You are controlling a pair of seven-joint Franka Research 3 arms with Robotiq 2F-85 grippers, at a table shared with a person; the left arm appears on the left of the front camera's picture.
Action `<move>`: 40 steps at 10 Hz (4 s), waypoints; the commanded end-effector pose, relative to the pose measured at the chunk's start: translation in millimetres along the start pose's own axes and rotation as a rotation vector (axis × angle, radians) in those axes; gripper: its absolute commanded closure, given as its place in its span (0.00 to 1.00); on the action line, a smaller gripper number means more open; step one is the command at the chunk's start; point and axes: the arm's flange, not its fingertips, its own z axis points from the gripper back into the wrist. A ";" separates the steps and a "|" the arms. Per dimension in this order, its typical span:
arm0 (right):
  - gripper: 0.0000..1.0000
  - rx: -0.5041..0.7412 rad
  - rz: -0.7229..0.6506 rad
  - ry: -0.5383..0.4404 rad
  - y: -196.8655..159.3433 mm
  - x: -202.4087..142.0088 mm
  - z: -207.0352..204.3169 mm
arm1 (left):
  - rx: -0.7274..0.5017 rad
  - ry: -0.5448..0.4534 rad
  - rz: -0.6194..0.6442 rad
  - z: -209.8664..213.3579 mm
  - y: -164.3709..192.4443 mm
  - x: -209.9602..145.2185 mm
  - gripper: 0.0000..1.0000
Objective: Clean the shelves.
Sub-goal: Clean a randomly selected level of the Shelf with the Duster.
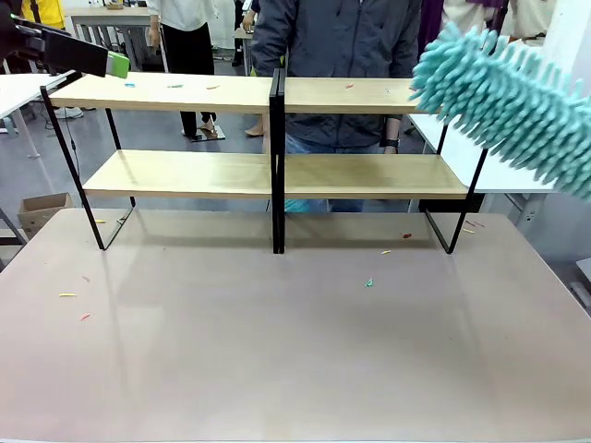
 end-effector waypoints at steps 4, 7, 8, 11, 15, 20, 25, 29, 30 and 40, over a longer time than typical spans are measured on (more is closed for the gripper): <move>0.88 -0.073 0.111 0.318 7.8 14.0 -72.5 | -0.001 -0.003 0.004 -0.4 0.4 -1.3 0.00; 0.88 0.083 0.176 0.506 -11.9 37.5 -111.6 | -0.001 -0.003 0.004 -0.4 0.4 -1.3 0.00; 0.88 0.141 0.174 0.547 -22.1 33.4 -142.6 | -0.001 -0.003 0.004 -0.4 0.4 -1.3 0.00; 0.88 0.219 0.214 0.571 -56.2 7.3 -184.1 | -0.001 -0.003 0.004 -0.4 0.4 -1.3 0.00; 0.88 0.246 0.215 0.589 -78.2 -12.4 -232.2 | -0.001 -0.003 0.004 -0.4 0.4 -1.3 0.00; 0.88 0.260 0.207 0.391 -100.5 9.1 -197.1 | -0.001 -0.003 0.004 -0.4 0.4 -1.3 0.00; 0.88 0.138 0.003 0.388 -114.3 24.0 -255.0 | -0.001 -0.003 0.004 -0.4 0.4 -1.3 0.00; 0.88 0.124 -0.171 0.482 -106.1 12.8 -285.3 | -0.001 -0.003 0.004 -0.4 0.4 -1.3 0.00; 0.88 0.126 -0.220 0.506 -103.1 7.1 -284.7 | -0.001 -0.003 0.004 -0.4 0.4 -1.3 0.00; 0.88 -0.145 -0.546 0.632 -82.3 2.3 -272.9 | -0.001 -0.003 0.004 -0.4 0.4 -1.3 0.00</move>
